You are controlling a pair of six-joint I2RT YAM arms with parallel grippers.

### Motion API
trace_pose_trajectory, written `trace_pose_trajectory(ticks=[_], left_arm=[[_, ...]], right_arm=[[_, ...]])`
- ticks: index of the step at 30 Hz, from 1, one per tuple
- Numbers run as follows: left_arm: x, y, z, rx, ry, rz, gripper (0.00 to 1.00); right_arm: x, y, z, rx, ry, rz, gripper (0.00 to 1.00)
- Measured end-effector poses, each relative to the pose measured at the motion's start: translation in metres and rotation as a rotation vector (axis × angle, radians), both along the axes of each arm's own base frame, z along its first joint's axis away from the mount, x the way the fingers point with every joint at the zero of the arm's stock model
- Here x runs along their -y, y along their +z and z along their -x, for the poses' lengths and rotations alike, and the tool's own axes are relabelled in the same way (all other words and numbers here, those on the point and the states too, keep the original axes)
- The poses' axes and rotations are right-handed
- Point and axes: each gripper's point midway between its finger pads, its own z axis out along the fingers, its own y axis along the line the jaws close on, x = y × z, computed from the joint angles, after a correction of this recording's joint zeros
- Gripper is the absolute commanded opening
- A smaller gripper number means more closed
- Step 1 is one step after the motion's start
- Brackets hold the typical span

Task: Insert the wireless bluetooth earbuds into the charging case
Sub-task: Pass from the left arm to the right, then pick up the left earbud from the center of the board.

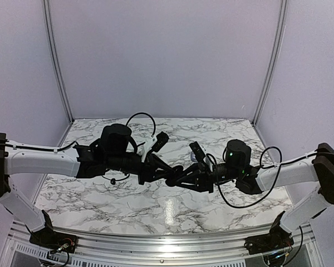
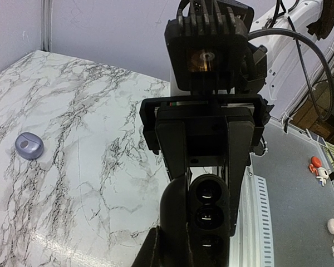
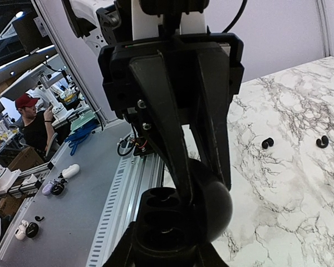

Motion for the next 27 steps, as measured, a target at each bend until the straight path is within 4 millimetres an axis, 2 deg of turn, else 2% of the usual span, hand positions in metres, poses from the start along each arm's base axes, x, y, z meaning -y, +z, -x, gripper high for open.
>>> trace_pose_trajectory(ticks=[2, 6, 15, 19, 22, 27], left_arm=[[0.000, 0.000, 0.000, -0.001, -0.002, 0.001, 0.02], [0.000, 0.001, 0.001, -0.013, -0.004, 0.004, 0.28], [-0.005, 0.006, -0.004, -0.046, 0.023, 0.016, 0.68], [-0.018, 0.017, -0.008, -0.037, 0.068, 0.038, 0.76], [-0.035, 0.025, -0.020, -0.037, 0.132, 0.058, 0.80], [-0.082, 0.015, -0.056, -0.077, 0.345, 0.054, 0.81]], right_arm=[[0.000, 0.000, 0.001, 0.001, 0.003, -0.001, 0.07], [0.001, 0.000, 0.002, 0.008, 0.006, -0.008, 0.00], [0.006, 0.006, 0.009, 0.073, 0.024, -0.033, 0.00], [0.007, 0.007, 0.010, 0.091, 0.024, -0.037, 0.00], [0.008, 0.002, 0.011, 0.094, 0.024, -0.031, 0.00], [0.012, -0.001, 0.014, 0.116, 0.019, -0.028, 0.00]])
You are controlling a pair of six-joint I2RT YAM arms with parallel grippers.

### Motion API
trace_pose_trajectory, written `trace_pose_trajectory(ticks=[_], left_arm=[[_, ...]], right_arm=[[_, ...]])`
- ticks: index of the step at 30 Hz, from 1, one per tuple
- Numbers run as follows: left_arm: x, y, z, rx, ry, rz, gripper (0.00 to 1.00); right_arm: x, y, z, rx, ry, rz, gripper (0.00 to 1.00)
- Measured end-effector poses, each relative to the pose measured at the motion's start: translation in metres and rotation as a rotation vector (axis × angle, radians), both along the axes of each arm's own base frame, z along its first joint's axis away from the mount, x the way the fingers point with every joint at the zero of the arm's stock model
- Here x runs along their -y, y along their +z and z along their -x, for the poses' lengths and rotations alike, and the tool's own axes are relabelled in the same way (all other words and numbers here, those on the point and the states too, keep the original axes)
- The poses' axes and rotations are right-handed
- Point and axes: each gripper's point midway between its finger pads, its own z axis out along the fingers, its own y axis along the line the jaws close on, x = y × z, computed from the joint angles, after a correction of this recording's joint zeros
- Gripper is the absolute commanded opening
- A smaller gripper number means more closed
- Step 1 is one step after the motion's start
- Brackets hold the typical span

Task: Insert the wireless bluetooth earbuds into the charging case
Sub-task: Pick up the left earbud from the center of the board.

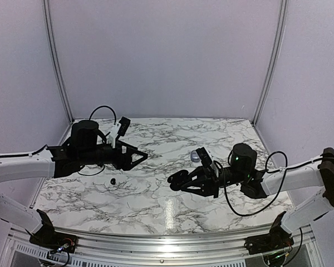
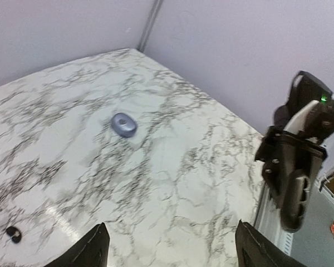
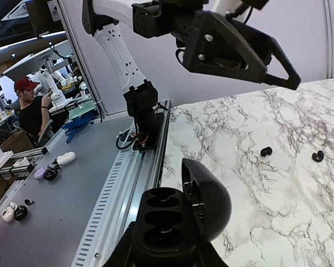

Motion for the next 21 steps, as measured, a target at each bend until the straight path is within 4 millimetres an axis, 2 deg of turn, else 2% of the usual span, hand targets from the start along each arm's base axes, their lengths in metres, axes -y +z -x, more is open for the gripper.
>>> trace_pose_trajectory(ticks=[5, 8, 14, 21], left_arm=[[-0.053, -0.030, -0.034, -0.078, 0.262, -0.082, 0.80], [-0.076, -0.048, -0.042, -0.119, 0.382, -0.162, 0.73], [-0.115, -0.088, -0.039, -0.218, 0.541, -0.341, 0.57], [-0.138, -0.127, -0.030, -0.347, 0.650, -0.398, 0.44]], right_arm=[[0.004, 0.006, 0.002, 0.044, -0.011, -0.017, 0.00], [0.004, 0.007, 0.001, 0.057, -0.019, -0.017, 0.00], [0.004, 0.004, -0.001, 0.059, -0.034, -0.006, 0.00], [0.014, 0.008, 0.006, 0.121, -0.049, -0.027, 0.00]])
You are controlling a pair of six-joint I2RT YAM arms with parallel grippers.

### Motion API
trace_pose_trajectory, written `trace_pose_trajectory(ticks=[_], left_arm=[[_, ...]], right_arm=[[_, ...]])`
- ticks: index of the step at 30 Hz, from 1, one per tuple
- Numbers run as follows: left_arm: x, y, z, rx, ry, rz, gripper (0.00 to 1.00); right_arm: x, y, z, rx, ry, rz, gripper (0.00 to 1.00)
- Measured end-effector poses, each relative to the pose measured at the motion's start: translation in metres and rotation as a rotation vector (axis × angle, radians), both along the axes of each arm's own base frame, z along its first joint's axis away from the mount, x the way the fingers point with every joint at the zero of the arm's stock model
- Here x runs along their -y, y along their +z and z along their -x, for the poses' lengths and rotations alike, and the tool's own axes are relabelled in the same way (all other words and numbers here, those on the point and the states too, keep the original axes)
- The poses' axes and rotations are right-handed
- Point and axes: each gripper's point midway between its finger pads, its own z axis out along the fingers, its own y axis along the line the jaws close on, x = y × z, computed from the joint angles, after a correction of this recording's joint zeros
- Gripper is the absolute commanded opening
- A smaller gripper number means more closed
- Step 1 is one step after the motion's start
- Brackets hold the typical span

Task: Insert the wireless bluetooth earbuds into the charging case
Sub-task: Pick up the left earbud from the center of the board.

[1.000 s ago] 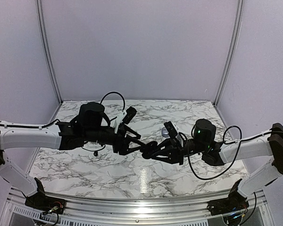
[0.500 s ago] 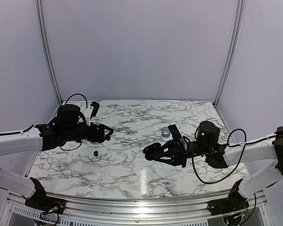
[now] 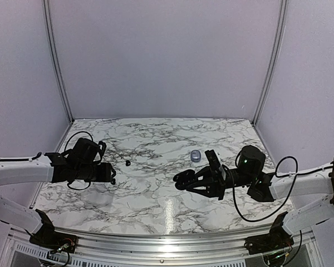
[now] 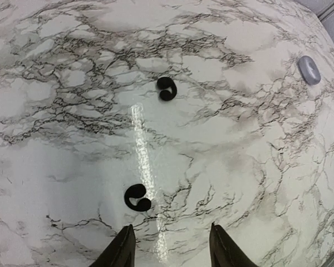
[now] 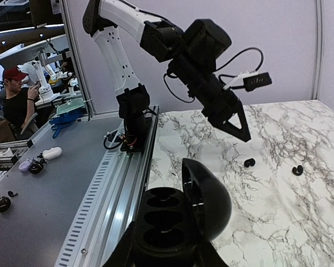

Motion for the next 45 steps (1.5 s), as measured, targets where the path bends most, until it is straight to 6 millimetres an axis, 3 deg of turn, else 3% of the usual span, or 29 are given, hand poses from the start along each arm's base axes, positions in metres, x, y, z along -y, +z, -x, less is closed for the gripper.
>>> trace_pose_trajectory(ticks=[7, 15, 22, 35, 45], left_arm=[[-0.030, -0.041, 0.008, -0.113, 0.158, 0.037, 0.32], [-0.025, -0.051, -0.005, -0.112, 0.214, 0.111, 0.27], [-0.023, -0.071, -0.010, -0.143, 0.220, 0.087, 0.24], [-0.015, -0.077, -0.022, -0.150, 0.207, 0.070, 0.19], [-0.009, -0.076, -0.026, -0.144, 0.182, 0.072, 0.09]], right_arm=[[0.007, 0.012, 0.002, 0.096, -0.031, -0.036, 0.00], [0.012, 0.014, 0.003, 0.135, -0.054, -0.039, 0.00], [0.014, 0.011, 0.002, 0.131, -0.071, -0.026, 0.00], [0.014, 0.009, 0.002, 0.126, -0.074, -0.019, 0.00], [0.013, 0.005, 0.000, 0.117, -0.081, -0.009, 0.00]])
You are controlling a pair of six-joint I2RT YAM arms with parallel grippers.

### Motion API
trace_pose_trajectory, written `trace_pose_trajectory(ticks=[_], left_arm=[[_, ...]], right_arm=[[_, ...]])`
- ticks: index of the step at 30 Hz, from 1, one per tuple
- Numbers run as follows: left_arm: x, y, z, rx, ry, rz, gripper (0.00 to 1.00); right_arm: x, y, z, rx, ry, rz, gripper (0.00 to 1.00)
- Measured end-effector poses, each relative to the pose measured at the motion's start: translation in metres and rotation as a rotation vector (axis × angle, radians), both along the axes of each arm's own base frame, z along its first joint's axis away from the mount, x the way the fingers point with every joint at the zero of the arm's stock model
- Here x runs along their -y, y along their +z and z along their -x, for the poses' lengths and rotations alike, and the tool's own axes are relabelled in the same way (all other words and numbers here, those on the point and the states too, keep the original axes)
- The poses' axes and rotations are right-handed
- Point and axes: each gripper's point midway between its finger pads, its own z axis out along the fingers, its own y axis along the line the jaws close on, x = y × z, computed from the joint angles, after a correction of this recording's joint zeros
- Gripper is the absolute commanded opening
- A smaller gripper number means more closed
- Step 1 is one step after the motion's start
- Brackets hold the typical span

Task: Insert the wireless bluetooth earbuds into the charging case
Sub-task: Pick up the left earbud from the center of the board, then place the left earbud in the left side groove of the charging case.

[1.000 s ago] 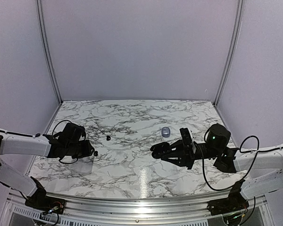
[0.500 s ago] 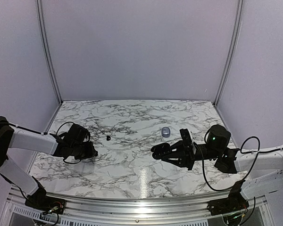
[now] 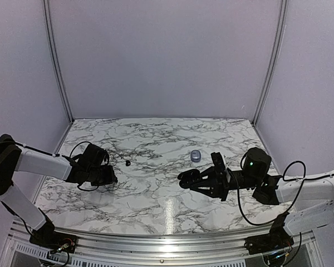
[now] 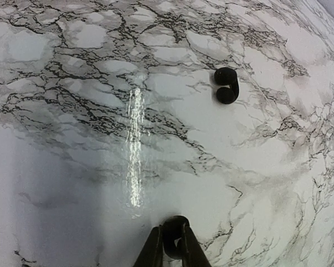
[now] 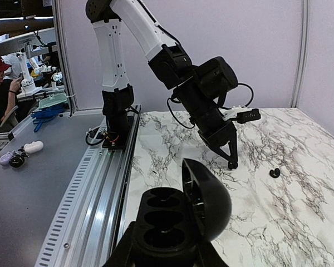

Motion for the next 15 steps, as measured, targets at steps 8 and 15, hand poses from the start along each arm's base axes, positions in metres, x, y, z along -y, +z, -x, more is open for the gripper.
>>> trace_pose_trajectory(ticks=[8, 15], left_arm=[[0.005, 0.008, 0.000, 0.034, -0.051, -0.008, 0.00], [0.023, 0.049, 0.006, 0.159, -0.233, 0.008, 0.00]], right_arm=[[0.000, -0.001, -0.001, 0.004, -0.005, 0.003, 0.00], [-0.002, 0.000, 0.000, 0.032, 0.016, -0.013, 0.00]])
